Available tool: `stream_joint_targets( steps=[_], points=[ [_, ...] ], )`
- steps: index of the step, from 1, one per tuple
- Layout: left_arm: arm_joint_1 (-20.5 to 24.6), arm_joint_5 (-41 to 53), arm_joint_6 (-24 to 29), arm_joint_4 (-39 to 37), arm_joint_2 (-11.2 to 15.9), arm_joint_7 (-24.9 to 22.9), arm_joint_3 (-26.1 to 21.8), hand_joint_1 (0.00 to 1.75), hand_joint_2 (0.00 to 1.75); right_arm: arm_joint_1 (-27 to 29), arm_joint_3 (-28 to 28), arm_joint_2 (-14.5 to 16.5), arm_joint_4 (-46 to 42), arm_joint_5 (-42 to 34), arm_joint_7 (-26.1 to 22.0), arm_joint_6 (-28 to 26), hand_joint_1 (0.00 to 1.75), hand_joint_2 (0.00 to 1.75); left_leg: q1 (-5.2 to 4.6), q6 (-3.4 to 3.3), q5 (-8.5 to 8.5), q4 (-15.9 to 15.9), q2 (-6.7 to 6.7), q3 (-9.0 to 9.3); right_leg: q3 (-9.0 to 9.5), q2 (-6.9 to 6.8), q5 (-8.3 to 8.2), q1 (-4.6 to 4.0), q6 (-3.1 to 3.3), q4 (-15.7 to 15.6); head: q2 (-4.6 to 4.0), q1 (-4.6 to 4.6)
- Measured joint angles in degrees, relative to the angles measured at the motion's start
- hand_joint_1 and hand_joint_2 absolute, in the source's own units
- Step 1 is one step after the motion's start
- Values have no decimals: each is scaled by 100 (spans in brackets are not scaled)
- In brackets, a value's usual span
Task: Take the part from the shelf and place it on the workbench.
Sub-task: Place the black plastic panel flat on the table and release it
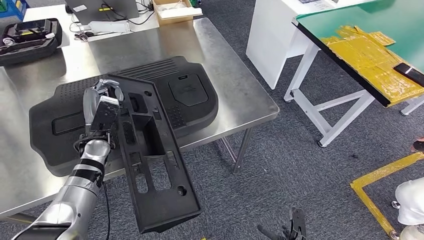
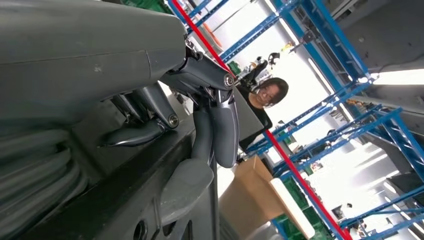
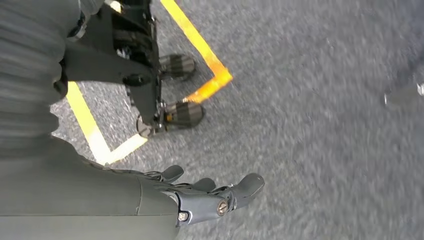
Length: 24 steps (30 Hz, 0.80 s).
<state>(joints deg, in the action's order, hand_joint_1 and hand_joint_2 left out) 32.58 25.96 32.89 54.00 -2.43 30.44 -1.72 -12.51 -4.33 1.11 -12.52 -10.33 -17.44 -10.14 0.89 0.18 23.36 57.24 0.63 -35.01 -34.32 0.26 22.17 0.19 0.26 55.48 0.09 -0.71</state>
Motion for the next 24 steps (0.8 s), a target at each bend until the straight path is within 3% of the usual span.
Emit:
stream_joint_targets(
  steps=[5,10,16,19,24],
  points=[
    [192,25,4,-140,-2,-49,1,175,175,-36,-10,12,0,20,9,0,0,175,-38,-45,5,2,19,-5,13,-19,-15,27,-35,-33,0,1],
    [287,87,29,-236,-3,-87,5,175,175,-37,-44,20,0,63,11,0,0,175,-60,-71,8,6,15,-14,4,-19,-17,53,-187,-39,0,4],
    [438,362,115,-429,-10,-356,68,175,175,-36,-86,27,0,126,42,5,0,175,-51,-79,0,5,-1,-14,-9,-18,-20,41,-195,-28,0,5],
    [649,790,132,-711,-10,-800,170,175,175,-37,-95,17,0,182,96,44,0,175,-42,-78,-1,5,-1,-16,-13,-18,-20,35,-194,-25,0,5],
    [1282,1936,-376,-1524,-8,-2230,550,175,175,-36,-107,-16,0,239,145,106,0,175,-32,-77,-5,5,1,-23,-16,-19,-20,26,-194,-24,0,4]
  ],
)
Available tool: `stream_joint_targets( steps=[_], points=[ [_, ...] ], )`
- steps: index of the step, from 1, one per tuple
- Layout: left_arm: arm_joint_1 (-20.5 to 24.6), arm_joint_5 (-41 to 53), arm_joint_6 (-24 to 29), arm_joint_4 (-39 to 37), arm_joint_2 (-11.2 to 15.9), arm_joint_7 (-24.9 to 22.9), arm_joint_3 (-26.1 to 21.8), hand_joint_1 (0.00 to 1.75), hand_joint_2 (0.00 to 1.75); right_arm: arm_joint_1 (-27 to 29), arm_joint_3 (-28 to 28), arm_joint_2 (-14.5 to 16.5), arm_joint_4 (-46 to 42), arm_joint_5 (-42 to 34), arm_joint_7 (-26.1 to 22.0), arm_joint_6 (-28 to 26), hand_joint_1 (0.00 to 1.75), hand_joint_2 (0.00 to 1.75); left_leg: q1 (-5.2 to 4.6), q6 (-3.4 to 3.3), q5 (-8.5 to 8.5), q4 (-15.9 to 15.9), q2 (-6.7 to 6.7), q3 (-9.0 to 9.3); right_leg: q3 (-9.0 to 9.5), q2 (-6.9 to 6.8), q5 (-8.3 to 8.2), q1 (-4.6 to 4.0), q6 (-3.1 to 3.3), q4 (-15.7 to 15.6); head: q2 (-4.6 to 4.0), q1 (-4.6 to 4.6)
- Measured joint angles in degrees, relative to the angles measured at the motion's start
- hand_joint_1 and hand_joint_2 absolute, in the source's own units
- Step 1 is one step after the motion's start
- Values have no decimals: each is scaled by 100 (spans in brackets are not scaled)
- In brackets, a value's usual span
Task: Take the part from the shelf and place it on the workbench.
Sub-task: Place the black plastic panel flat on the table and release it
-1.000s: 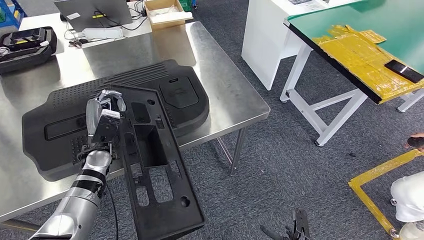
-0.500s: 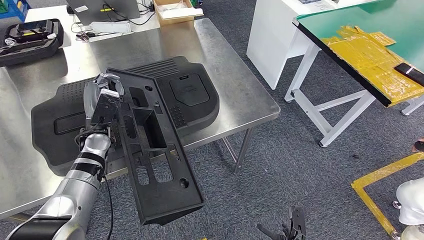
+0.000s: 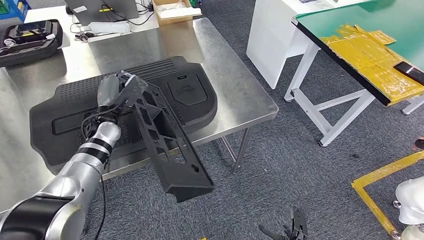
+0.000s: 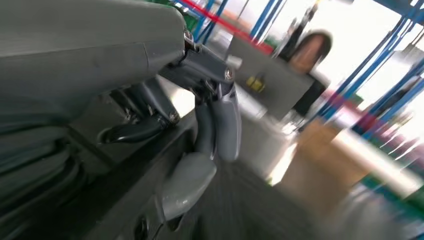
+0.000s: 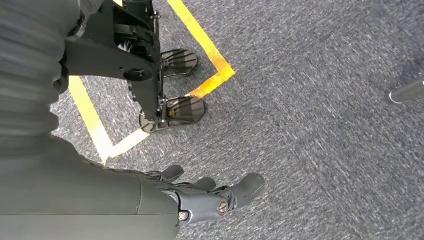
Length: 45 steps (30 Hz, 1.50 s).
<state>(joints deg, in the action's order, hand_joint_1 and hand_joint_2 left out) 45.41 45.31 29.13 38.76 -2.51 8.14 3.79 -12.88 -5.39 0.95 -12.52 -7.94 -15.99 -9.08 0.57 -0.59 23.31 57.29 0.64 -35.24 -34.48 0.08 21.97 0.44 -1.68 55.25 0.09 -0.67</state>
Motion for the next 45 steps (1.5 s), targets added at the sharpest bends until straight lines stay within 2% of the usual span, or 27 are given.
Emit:
stream_joint_targets(
  steps=[2,4,10,15,18,36,45],
  points=[
    [301,378,-270,-289,-1,-503,187,175,175,1,-9,-8,0,24,7,12,0,175,0,0,0,0,2,0,2,-1,0,0,0,0,0,-1],
    [557,593,-467,-521,-2,-814,349,175,175,2,-26,-10,0,39,8,16,0,175,0,0,0,0,1,0,4,-1,0,0,0,0,0,-1],
    [875,785,-617,-878,-2,-1042,592,175,175,10,-58,-10,0,62,14,23,0,175,0,0,-1,0,1,2,4,-1,0,0,0,0,0,1],
    [1142,1252,-1091,-1080,-4,-1651,779,175,175,15,-97,-10,0,108,30,59,0,175,1,0,-1,-1,2,3,6,-2,0,0,0,0,0,1],
    [1293,1373,-1286,-1176,-8,-1847,817,175,175,20,-127,-9,1,133,40,70,0,175,0,-2,-3,-1,0,4,8,-1,-1,0,0,0,0,1],
    [1383,1642,-675,-1395,89,-1847,756,175,175,41,-179,42,2,314,115,100,0,175,3,-2,-4,-1,-6,3,8,0,-2,-3,0,4,0,0],
    [1389,1309,-249,-1519,523,-1529,81,175,175,25,-259,58,2,522,192,92,0,175,4,0,-5,-2,-13,1,-3,9,-2,-4,1,14,0,1]
  ],
)
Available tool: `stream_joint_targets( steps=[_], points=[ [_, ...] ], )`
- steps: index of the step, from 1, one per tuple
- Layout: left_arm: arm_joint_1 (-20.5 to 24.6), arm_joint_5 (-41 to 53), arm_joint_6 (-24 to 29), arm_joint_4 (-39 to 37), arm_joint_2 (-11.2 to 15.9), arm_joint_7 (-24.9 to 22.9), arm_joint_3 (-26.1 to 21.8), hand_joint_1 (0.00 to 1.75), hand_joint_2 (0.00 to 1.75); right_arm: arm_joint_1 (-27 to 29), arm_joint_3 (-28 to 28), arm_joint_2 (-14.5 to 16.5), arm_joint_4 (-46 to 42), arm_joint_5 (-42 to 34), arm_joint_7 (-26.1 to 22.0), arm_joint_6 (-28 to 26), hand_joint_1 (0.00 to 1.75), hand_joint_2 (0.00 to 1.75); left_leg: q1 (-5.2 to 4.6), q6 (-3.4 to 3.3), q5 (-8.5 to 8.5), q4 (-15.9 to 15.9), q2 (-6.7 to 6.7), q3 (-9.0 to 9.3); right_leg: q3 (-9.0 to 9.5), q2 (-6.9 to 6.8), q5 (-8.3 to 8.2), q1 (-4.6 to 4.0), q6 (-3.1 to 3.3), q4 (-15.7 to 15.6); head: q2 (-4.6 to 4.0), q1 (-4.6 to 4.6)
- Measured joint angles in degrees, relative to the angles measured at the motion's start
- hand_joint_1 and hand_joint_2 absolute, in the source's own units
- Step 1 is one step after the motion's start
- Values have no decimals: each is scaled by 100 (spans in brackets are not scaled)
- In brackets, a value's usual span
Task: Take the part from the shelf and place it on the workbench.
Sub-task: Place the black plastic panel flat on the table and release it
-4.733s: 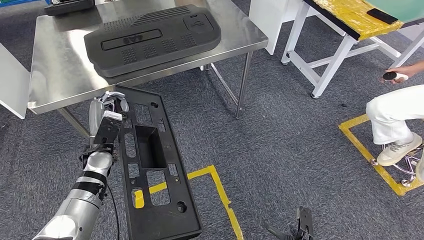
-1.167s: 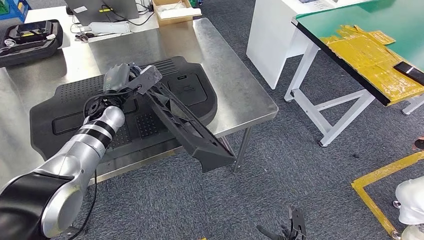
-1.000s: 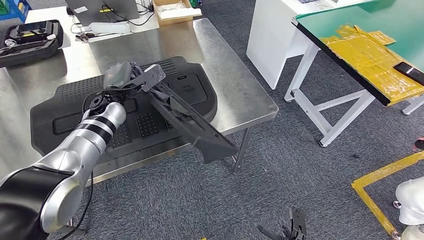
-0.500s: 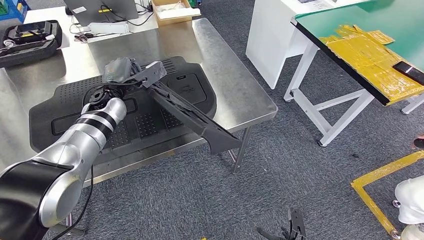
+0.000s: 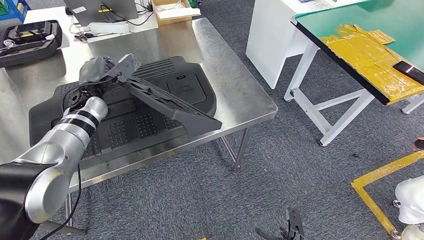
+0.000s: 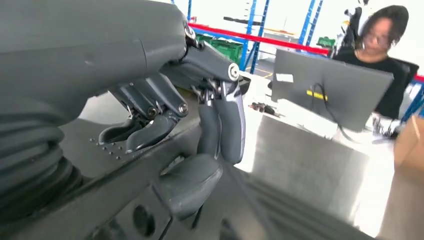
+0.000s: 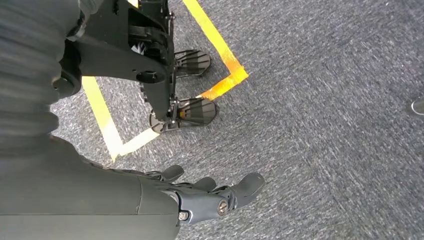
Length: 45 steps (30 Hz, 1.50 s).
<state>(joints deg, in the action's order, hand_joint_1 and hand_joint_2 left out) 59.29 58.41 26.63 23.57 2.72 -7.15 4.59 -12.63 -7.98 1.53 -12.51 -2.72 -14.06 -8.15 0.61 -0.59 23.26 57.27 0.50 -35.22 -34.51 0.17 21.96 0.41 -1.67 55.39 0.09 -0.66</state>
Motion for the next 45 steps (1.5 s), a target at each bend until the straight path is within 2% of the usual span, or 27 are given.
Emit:
stream_joint_targets(
  steps=[4,9,19,36,45],
  points=[
    [-5,-141,135,-35,149,219,-354,175,175,-12,-25,11,-1,58,22,0,0,175,0,0,0,0,1,0,-2,0,1,0,1,2,0,-1],
    [-13,-204,222,-54,247,286,-572,175,175,-18,-38,19,1,82,25,0,0,175,0,0,0,0,1,-1,-2,0,1,0,1,3,0,-1],
    [-90,-613,331,-97,500,715,-1159,175,175,-24,-135,27,-1,216,32,0,0,175,0,1,0,0,2,-5,-7,-1,1,0,2,4,0,0],
    [-159,-684,579,-105,648,922,-1504,175,175,-41,-193,31,-1,322,32,9,0,175,1,1,0,0,3,-9,-10,-2,2,0,2,4,0,-1],
    [-193,-700,701,-172,862,862,-1704,175,175,-41,-256,38,0,390,32,13,0,175,2,1,0,0,2,-9,-13,-1,2,-1,2,5,0,-2]
  ],
)
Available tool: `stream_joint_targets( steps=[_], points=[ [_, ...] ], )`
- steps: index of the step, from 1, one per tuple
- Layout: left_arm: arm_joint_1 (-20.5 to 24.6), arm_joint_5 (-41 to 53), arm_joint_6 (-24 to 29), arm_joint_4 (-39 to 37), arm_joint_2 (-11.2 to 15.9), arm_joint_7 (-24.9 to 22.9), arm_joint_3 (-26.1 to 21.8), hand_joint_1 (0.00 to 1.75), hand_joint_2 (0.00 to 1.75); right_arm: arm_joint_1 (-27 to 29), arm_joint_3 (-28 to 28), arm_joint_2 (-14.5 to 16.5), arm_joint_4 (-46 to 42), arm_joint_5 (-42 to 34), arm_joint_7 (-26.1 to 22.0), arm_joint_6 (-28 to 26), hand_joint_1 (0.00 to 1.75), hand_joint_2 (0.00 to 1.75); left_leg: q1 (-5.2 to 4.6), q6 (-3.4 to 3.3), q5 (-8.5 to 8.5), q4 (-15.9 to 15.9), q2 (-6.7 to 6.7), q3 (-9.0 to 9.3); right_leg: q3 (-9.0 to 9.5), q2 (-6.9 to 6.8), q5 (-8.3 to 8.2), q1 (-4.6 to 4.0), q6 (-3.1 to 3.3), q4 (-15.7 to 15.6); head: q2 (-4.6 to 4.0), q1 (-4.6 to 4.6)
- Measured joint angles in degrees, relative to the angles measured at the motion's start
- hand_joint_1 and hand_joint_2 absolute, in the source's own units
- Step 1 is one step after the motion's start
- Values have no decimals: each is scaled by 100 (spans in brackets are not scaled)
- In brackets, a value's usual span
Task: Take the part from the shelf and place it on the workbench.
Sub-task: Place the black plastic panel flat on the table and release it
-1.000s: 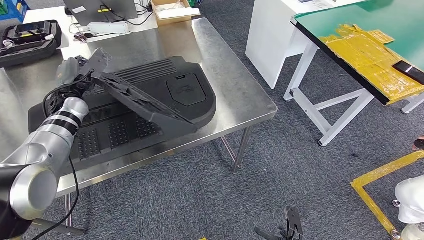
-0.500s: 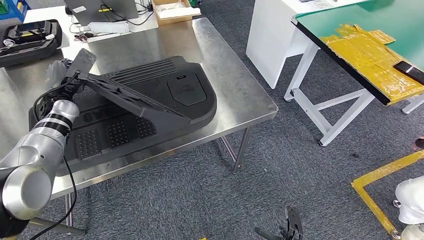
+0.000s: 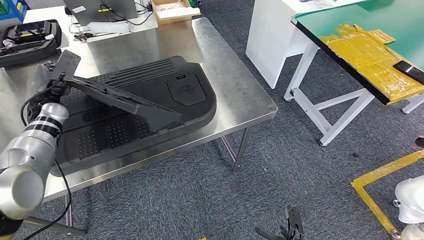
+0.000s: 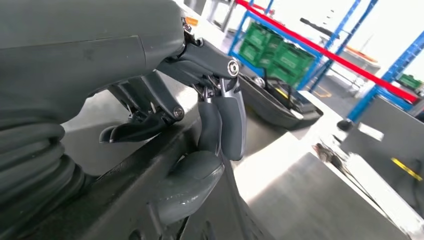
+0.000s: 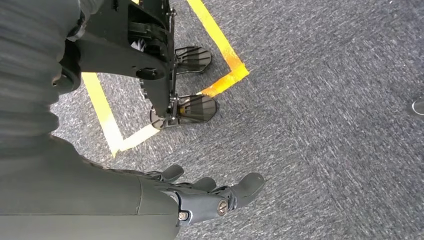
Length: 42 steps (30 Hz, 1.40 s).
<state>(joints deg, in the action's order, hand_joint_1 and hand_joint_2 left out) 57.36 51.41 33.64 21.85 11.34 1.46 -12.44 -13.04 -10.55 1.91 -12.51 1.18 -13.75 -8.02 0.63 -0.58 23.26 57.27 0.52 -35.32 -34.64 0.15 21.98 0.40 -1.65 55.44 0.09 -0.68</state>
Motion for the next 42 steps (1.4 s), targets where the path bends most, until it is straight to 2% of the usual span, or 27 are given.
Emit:
stream_joint_targets(
  steps=[20,33,42],
  points=[
    [-25,-60,216,-90,254,-34,-309,175,175,-2,-49,33,-1,92,2,20,0,175,0,0,0,0,1,-7,-6,-1,0,1,0,0,0,-1],
    [-58,89,192,-199,261,-475,-353,175,175,-15,-49,39,-1,139,13,27,0,175,0,1,-1,0,4,-6,-5,-1,0,1,0,0,0,0],
    [-58,133,170,-213,261,-534,-353,175,175,-23,-50,41,-1,140,17,28,0,175,-1,3,-2,0,3,-6,-5,-1,0,1,0,0,0,0]
  ],
)
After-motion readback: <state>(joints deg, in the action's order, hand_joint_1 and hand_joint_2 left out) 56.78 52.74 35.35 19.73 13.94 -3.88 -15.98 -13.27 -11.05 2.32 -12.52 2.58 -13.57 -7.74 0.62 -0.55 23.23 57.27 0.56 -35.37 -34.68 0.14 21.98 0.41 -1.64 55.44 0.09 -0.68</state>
